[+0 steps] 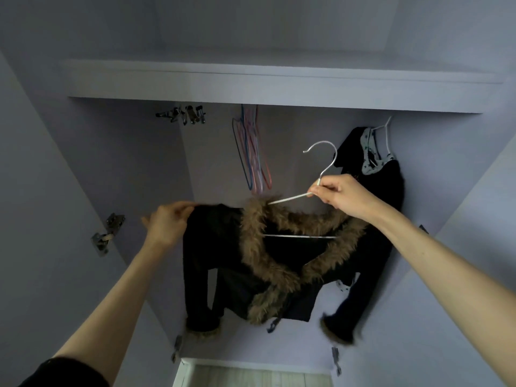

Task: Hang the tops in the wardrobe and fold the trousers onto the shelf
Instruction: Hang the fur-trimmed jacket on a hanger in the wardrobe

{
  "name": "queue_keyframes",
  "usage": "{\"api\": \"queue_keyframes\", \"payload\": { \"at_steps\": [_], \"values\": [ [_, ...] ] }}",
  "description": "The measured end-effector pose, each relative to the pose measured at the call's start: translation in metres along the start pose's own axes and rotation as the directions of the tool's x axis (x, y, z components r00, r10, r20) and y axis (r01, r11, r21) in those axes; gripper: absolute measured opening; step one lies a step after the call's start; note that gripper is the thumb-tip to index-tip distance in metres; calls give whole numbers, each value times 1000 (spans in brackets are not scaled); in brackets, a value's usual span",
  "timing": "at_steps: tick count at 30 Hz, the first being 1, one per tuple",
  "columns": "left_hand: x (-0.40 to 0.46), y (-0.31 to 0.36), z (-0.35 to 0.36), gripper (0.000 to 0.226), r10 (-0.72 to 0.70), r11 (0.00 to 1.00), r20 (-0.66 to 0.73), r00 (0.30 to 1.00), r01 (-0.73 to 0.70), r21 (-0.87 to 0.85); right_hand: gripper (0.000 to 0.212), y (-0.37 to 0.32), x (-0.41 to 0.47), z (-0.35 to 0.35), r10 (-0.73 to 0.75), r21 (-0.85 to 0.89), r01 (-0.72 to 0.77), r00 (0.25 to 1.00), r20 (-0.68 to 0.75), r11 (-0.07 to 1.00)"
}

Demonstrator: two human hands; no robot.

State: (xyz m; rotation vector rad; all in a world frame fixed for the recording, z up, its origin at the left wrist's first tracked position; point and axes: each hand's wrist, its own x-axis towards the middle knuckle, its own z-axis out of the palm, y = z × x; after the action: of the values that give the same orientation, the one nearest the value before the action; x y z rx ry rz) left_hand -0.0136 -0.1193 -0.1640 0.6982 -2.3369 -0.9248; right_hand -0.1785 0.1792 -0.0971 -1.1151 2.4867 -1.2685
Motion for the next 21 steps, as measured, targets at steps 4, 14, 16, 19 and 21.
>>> {"api": "queue_keyframes", "payload": {
  "at_steps": [4, 14, 16, 19, 21],
  "values": [
    [-14, 26, 7, 40, 281, 944, 18, 960, -279, 175, 22, -10, 7, 6, 17, -18, -16, 999, 42, 1000],
    [-26, 62, 49, 14, 518, 757, 217, 827, -562, 333, 18, -26, 11, 11, 202, 65, -241, 910, 363, 968],
    [-26, 63, 54, 14, 485, 787, 213, 848, -530, 316, 24, -24, 9, 1, 258, 142, -386, 805, 534, 911],
    [-26, 64, 62, 15, 445, 813, 202, 872, -488, 317, 42, -11, 3, -8, 258, 285, -555, 703, 663, 781],
    [-27, 66, 68, 19, 447, 820, 198, 872, -488, 299, 46, 1, -1, -12, 262, 330, -604, 686, 679, 726]
  ]
}}
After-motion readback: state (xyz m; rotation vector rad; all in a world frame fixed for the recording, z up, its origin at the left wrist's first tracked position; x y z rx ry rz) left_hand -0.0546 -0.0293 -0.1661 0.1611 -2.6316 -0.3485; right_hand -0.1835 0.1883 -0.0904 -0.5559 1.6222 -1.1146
